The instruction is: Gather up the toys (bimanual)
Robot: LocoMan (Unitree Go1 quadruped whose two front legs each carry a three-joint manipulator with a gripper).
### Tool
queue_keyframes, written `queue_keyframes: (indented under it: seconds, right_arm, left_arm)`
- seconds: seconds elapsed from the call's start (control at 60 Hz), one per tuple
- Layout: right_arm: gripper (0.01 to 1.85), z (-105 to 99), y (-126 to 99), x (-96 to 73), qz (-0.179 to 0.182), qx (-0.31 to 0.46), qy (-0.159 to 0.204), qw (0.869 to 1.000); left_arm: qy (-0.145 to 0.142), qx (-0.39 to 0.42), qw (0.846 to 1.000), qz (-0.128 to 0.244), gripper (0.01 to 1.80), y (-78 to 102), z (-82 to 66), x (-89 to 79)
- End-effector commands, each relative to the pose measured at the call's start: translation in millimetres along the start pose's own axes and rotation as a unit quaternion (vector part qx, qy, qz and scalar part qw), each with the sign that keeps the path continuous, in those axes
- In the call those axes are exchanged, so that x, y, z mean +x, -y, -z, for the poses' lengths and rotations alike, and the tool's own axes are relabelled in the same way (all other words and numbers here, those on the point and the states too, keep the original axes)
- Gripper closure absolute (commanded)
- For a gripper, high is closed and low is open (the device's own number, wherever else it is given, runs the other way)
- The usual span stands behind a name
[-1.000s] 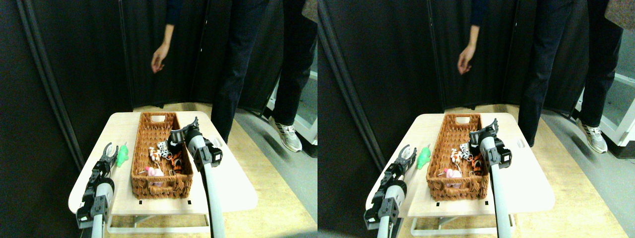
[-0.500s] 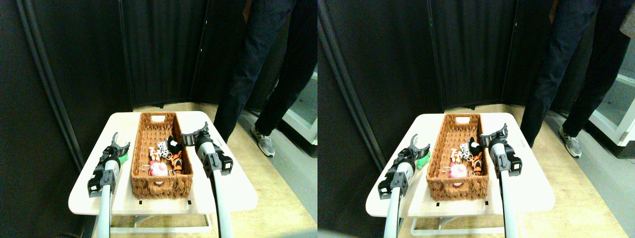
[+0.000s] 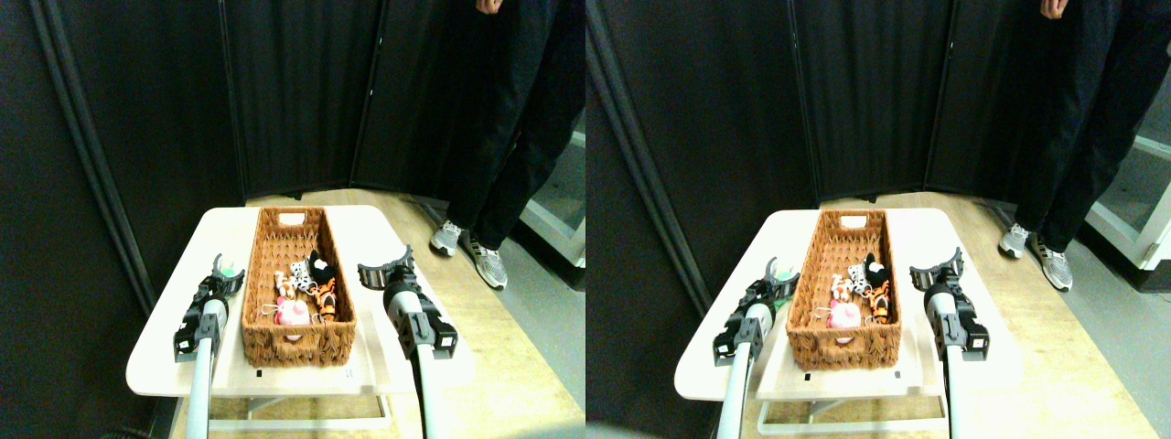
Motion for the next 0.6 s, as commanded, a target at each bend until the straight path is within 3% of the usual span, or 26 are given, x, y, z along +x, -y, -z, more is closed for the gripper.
queue_keyframes:
  seconds: [0.017,0.267,0.483,0.6]
  right_arm:
    - [0.91,-3,-3,1.6,-0.017,0.013,0.009,1.0]
    - [0.9,-4,5,5.6,0.0,0.02,0.018,1.0]
    - [0.89,0,6,3.8,0.0,0.018,0.023,1.0]
    - [0.92,-1,6,3.7,-0.004,0.016,0.008,1.0]
  left_arm:
    - [0.006,0.008,1.0,0.004,1.21,3.0,-2.1,1.3]
    - [0.006,0.026,1.0,-0.01,1.07,1.0,-9.4,-7.3]
    - [0.013,0.019,1.0,-0.014,1.11,-12.7,-10.7,-2.7]
    - [0.018,0.019,1.0,-0.009,1.12,-23.0,-12.1,1.7]
